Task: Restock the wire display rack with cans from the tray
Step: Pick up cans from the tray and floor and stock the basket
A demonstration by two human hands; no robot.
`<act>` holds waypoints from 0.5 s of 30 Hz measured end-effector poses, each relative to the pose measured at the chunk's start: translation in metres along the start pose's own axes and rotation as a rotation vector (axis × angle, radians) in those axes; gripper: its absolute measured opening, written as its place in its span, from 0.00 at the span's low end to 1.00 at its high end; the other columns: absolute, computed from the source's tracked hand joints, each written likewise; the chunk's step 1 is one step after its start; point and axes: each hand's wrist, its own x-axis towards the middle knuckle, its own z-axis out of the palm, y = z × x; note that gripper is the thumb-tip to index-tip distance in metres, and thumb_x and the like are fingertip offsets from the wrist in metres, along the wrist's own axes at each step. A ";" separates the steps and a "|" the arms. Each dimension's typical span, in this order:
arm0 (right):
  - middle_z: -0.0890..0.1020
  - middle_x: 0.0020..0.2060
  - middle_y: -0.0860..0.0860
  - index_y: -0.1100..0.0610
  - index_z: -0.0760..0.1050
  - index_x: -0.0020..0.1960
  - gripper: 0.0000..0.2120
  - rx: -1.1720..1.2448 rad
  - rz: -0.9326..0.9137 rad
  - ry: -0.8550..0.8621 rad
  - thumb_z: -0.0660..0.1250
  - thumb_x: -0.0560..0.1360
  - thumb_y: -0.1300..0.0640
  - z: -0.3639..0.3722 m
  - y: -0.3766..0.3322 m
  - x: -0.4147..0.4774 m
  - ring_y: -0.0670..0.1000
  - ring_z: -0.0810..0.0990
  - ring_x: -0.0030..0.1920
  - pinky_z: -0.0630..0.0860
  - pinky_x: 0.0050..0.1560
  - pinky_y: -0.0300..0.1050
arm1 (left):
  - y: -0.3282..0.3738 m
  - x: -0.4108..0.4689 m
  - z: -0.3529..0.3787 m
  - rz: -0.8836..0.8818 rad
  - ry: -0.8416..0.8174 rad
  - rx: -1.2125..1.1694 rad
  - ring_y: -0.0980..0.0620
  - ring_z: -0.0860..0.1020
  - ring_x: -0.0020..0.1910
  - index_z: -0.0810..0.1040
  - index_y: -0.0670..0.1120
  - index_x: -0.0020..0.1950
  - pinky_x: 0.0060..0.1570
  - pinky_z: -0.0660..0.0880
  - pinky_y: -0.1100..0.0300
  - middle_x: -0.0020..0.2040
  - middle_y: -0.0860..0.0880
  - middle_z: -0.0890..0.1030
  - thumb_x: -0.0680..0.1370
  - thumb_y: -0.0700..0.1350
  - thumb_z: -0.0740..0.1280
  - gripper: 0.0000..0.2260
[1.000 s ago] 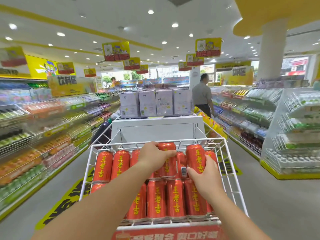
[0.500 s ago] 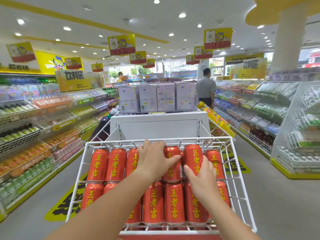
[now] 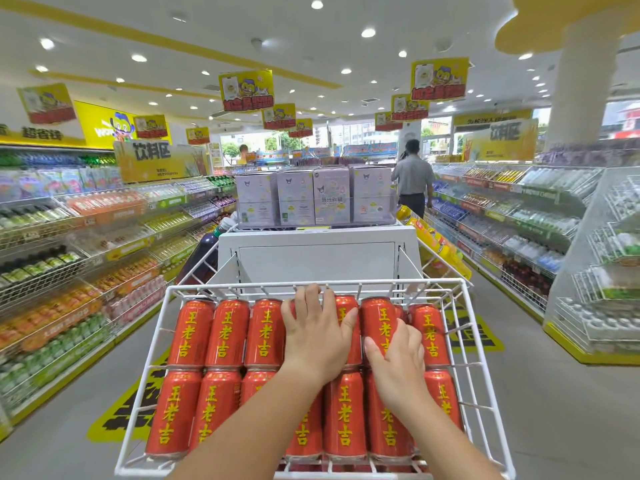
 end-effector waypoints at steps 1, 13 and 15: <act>0.57 0.75 0.56 0.59 0.51 0.79 0.35 -0.002 0.001 0.005 0.60 0.80 0.44 0.000 0.000 0.000 0.59 0.58 0.73 0.56 0.73 0.54 | 0.003 -0.001 0.003 -0.020 0.008 -0.004 0.39 0.66 0.70 0.75 0.43 0.67 0.67 0.60 0.37 0.67 0.41 0.73 0.81 0.62 0.49 0.29; 0.57 0.75 0.54 0.58 0.48 0.80 0.35 0.020 0.018 -0.015 0.58 0.81 0.44 0.000 0.001 -0.001 0.57 0.57 0.74 0.56 0.73 0.53 | 0.006 -0.005 0.004 0.011 -0.019 0.065 0.43 0.77 0.58 0.79 0.43 0.60 0.63 0.68 0.38 0.55 0.45 0.81 0.81 0.57 0.50 0.25; 0.57 0.75 0.54 0.58 0.48 0.80 0.35 -0.004 0.027 -0.015 0.57 0.81 0.45 -0.001 0.000 -0.001 0.57 0.57 0.74 0.56 0.73 0.53 | 0.005 -0.006 0.004 0.041 -0.032 0.088 0.43 0.76 0.62 0.78 0.43 0.64 0.64 0.66 0.37 0.58 0.45 0.81 0.81 0.56 0.49 0.26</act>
